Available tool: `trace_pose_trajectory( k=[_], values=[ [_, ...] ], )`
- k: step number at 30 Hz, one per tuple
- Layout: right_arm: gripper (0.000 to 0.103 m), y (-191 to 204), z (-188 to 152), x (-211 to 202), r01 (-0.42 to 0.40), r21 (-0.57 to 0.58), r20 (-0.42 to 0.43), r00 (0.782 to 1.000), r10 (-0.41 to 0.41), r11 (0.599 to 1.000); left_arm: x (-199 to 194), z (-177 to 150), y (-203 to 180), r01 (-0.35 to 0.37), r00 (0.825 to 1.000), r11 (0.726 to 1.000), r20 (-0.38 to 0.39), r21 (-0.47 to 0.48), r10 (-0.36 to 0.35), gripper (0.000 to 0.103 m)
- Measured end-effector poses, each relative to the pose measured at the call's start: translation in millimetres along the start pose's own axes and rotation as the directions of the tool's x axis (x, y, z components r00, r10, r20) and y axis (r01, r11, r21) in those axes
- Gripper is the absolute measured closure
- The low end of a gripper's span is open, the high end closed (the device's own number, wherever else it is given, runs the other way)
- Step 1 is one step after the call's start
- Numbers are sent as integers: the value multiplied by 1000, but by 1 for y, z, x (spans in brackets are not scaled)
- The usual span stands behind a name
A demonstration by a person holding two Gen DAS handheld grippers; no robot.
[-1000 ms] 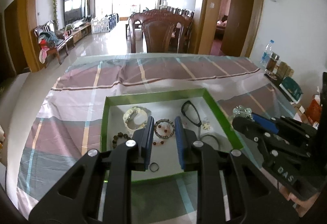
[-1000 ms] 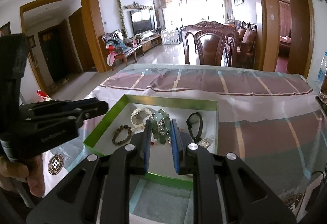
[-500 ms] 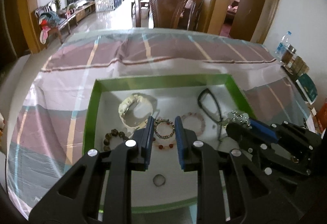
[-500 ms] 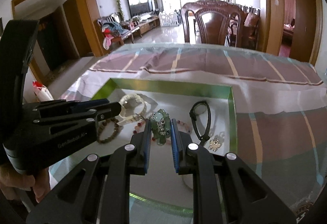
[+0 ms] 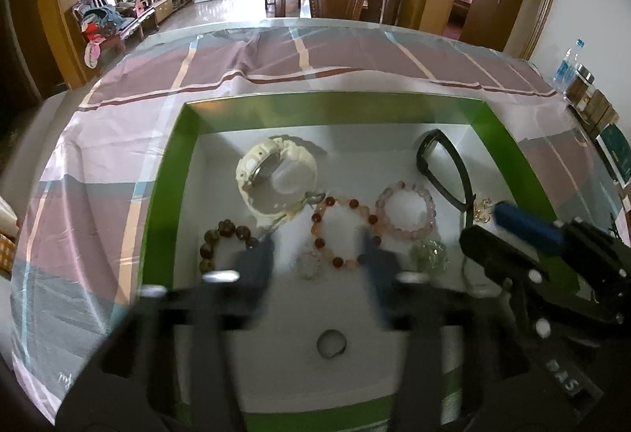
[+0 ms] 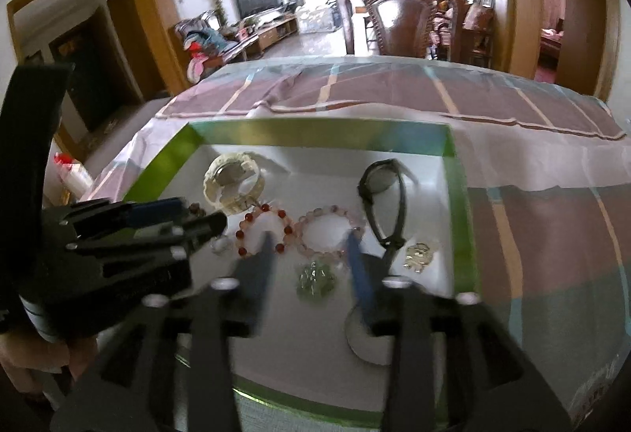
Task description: Organize jewelry
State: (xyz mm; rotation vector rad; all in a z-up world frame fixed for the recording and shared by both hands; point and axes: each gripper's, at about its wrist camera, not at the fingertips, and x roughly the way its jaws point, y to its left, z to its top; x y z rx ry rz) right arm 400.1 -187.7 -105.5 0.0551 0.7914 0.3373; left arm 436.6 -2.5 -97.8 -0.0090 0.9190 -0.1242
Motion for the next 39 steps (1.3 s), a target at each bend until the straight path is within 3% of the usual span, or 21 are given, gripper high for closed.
trace_pose_trajectory(
  k=[1,5,7,10,13,19,23,27,33,39],
  values=[
    [47,-1,0,-9,10,12,27,1000,-10,1000,-7,-1,1,-13,1000,1000,25,-7,13,26],
    [41,-4,1,-54,13,37,114,993,-18,999,-54,-5,4,-23,992,1000,126,-12,24,15],
    [29,0,-4,-88,17,28,182,983,-22,999,-90,-14,4,-31,977,999,209,-14,33,6],
    [12,12,-21,-140,70,-6,270,960,-66,998,-138,-34,3,-43,952,999,303,-15,45,4],
    [9,21,-44,-176,101,-13,317,944,-92,995,-174,-63,0,-44,936,999,348,-13,45,4],
    [5,29,-96,-213,156,9,324,934,-150,988,-212,-128,-3,-23,927,999,372,-40,36,4],
    [4,34,-123,-224,174,22,322,931,-171,985,-229,-166,-11,-75,915,997,394,-34,83,4],
    [4,39,-143,-230,166,31,300,939,-167,986,-241,-194,-13,-59,922,998,381,-33,68,4],
    [4,44,-173,-242,142,50,313,938,-151,989,-253,-227,-23,-76,918,997,388,-22,78,4],
    [4,46,-190,-242,146,54,307,939,-156,988,-248,-241,-22,-46,931,998,360,-36,56,4]
  ],
)
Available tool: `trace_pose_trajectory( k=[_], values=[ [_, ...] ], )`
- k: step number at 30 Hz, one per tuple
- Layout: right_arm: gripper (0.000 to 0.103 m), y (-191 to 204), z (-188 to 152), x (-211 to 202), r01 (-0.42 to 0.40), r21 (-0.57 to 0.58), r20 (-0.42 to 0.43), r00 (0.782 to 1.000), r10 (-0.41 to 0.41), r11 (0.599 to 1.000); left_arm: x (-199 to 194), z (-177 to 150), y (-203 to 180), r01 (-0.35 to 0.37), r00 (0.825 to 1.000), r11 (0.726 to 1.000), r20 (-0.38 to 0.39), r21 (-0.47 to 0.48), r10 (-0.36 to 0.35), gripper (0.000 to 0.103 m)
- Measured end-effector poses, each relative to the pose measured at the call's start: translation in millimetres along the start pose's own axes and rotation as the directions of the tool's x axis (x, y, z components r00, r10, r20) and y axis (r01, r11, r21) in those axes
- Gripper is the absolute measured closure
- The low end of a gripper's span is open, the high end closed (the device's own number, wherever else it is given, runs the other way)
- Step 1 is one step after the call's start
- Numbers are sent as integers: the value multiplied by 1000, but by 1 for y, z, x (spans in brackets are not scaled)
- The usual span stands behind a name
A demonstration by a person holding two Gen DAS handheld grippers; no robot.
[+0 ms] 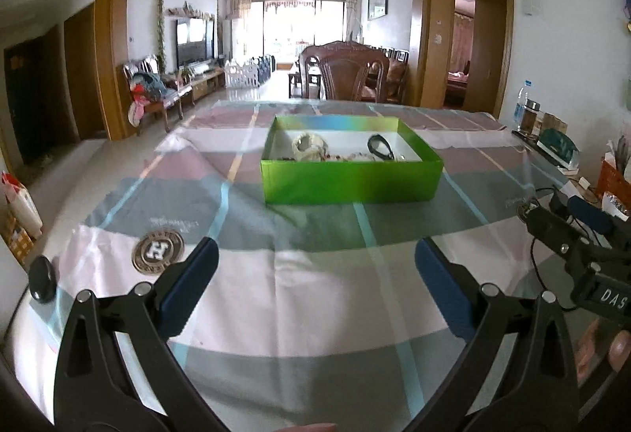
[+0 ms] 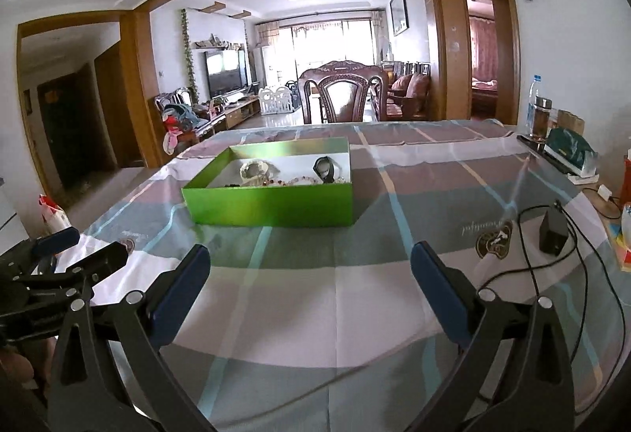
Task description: Organize jewelry
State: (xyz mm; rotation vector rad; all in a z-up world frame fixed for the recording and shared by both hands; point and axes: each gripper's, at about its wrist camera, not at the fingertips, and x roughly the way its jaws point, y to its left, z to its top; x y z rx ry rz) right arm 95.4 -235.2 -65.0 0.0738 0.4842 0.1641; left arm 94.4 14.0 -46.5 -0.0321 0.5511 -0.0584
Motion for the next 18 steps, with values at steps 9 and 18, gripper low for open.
trace_pose_trajectory(
  k=[9,18],
  values=[
    [4,6,-10,5,-6,-3,-20,1000,6,1000,3,-4,2,10,1000,1000,-28,0,-10,4],
    [4,10,-11,10,-12,-9,-30,999,12,1000,3,-3,1,-9,1000,1000,-21,15,9,4]
  ],
)
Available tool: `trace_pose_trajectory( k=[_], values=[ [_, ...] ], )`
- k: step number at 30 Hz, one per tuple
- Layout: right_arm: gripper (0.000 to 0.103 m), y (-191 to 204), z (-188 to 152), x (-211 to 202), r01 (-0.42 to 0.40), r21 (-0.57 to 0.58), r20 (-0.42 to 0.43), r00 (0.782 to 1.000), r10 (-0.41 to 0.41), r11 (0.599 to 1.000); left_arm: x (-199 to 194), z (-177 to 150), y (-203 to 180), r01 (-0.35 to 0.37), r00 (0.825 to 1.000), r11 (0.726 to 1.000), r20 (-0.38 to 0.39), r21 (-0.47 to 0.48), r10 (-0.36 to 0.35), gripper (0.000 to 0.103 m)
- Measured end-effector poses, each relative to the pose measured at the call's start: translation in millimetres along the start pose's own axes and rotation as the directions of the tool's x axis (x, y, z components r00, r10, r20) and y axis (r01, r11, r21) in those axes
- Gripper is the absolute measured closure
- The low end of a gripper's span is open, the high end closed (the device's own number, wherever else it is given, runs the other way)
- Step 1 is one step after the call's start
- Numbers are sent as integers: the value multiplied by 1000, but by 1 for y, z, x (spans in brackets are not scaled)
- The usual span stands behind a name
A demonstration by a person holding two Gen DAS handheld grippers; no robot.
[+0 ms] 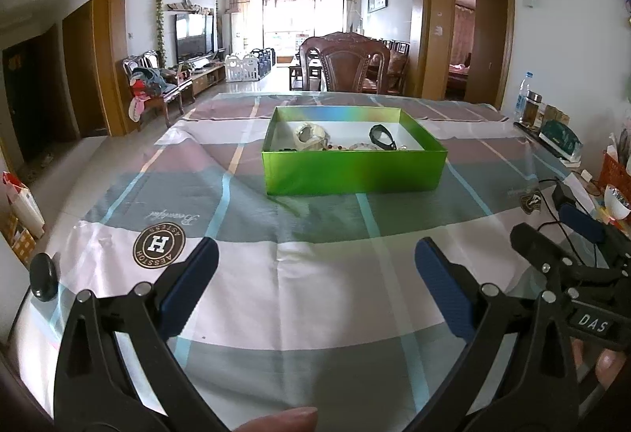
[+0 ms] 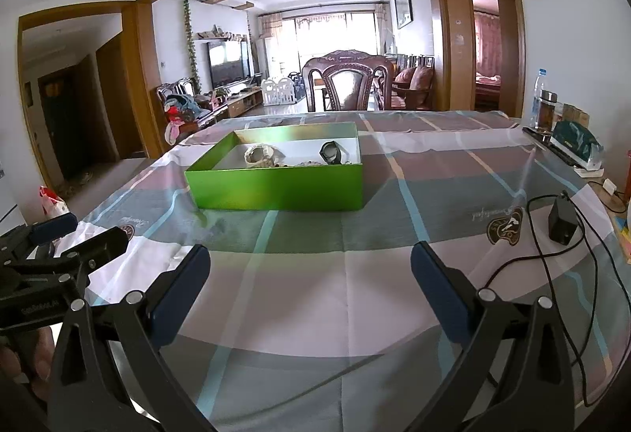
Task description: Organize jewelry
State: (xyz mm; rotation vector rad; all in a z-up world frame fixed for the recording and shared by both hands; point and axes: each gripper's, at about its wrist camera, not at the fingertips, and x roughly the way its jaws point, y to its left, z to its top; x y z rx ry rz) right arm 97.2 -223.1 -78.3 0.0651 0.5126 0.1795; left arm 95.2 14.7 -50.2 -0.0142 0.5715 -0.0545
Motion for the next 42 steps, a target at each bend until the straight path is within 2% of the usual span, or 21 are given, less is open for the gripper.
trace_pose_trajectory(
  k=[42],
  values=[
    [4,5,-8,11,0,7,-19,1000,0,1000,11,-9,2,17,1000,1000,-24,-16,-17,4]
  ],
)
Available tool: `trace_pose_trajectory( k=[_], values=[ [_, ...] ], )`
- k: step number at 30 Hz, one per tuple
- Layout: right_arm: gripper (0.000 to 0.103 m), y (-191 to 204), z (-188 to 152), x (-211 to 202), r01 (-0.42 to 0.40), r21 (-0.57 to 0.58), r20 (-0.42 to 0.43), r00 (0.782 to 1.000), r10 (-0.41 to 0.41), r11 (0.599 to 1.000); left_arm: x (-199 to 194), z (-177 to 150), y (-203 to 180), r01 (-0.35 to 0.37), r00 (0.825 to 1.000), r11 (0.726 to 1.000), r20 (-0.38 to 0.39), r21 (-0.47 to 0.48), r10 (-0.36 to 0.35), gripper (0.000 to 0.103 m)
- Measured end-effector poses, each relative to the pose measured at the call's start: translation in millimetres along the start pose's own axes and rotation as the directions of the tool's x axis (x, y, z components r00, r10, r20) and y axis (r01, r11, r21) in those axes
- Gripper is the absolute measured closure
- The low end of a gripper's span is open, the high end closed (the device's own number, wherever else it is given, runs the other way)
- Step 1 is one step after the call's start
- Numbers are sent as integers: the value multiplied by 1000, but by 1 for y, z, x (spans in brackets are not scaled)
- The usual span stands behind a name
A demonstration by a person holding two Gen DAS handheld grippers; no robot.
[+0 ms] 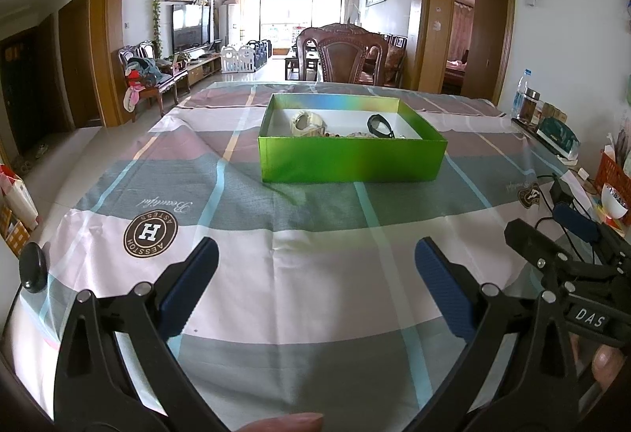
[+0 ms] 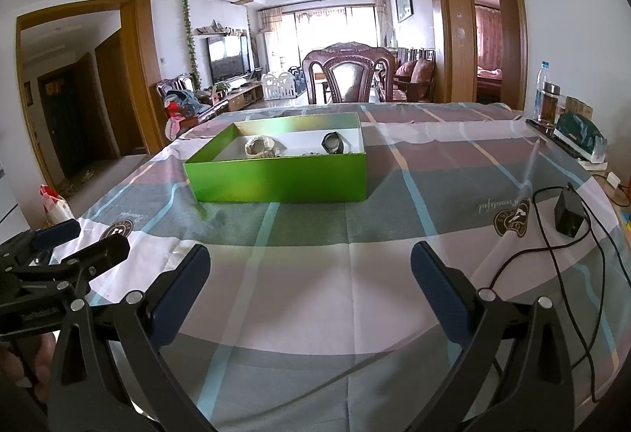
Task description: Organize jewelry
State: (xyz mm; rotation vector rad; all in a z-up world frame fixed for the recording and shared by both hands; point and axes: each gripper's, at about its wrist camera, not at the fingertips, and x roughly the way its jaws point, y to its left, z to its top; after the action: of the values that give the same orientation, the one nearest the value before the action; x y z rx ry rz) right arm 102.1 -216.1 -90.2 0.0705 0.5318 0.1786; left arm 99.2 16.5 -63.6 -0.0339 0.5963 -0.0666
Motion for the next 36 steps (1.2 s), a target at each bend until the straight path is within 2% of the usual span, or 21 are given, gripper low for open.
trace_pose_trajectory(
  k=[36],
  values=[
    [4,0,-3,3,-2,-2,-6,1000,2,1000,1,-6,1,4,1000,1000,-2,6,-4,4]
  ],
)
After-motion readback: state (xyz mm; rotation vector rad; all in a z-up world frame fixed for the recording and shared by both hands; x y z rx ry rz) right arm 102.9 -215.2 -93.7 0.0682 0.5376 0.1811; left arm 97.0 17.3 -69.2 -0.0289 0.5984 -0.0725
